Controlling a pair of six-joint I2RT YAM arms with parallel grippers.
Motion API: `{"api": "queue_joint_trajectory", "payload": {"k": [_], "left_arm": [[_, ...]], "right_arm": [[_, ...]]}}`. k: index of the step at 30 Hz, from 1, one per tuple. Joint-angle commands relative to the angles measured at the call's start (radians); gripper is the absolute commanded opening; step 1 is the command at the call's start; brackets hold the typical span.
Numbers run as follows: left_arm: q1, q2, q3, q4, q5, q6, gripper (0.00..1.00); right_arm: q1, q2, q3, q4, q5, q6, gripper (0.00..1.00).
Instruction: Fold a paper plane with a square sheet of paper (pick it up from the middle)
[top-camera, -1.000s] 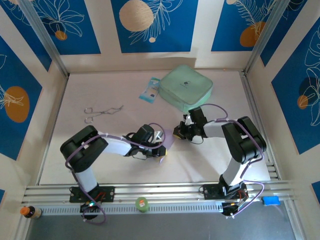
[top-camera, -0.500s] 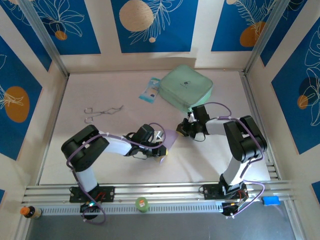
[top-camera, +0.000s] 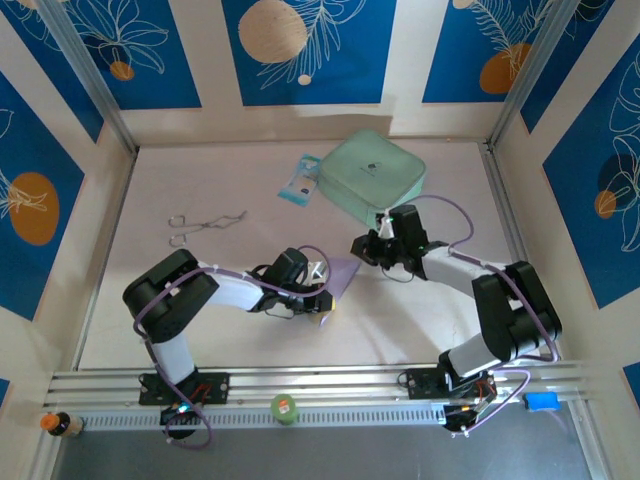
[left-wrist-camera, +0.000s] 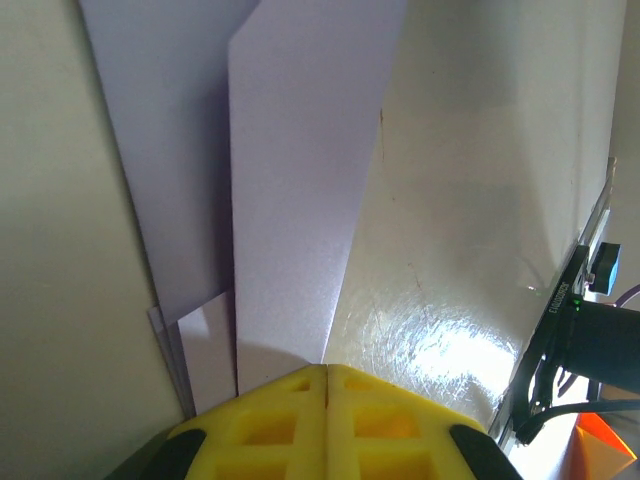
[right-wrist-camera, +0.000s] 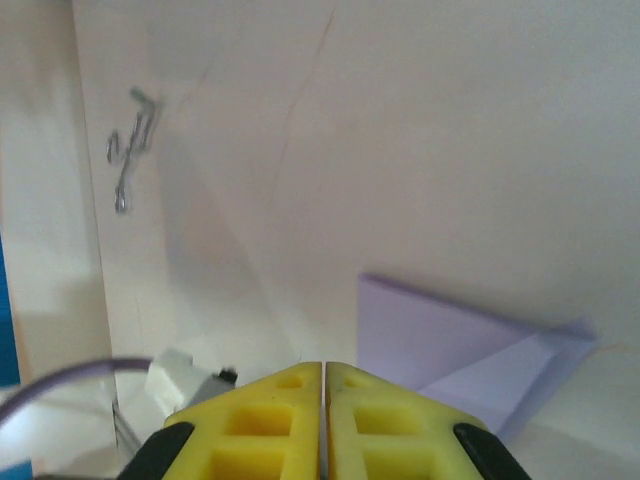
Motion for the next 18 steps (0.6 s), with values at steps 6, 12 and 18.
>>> {"api": "queue_joint_trajectory", "payload": {"k": [6,12,18], "left_arm": [[0.003,0.041,-0.04,-0.081,-0.02,0.0,0.0],[0.003,0.005,-0.046,-0.09,-0.026,0.002,0.0],[0.003,-0.074,-0.057,-0.092,-0.025,0.01,0.03]], "right_arm": [[0.133,0.121,-0.038,0.041,-0.025,0.01,0.07],[0.087,0.185,-0.1,0.073,0.009,0.056,0.02],[0.071,0.189,-0.123,0.07,0.029,0.066,0.01]]}}
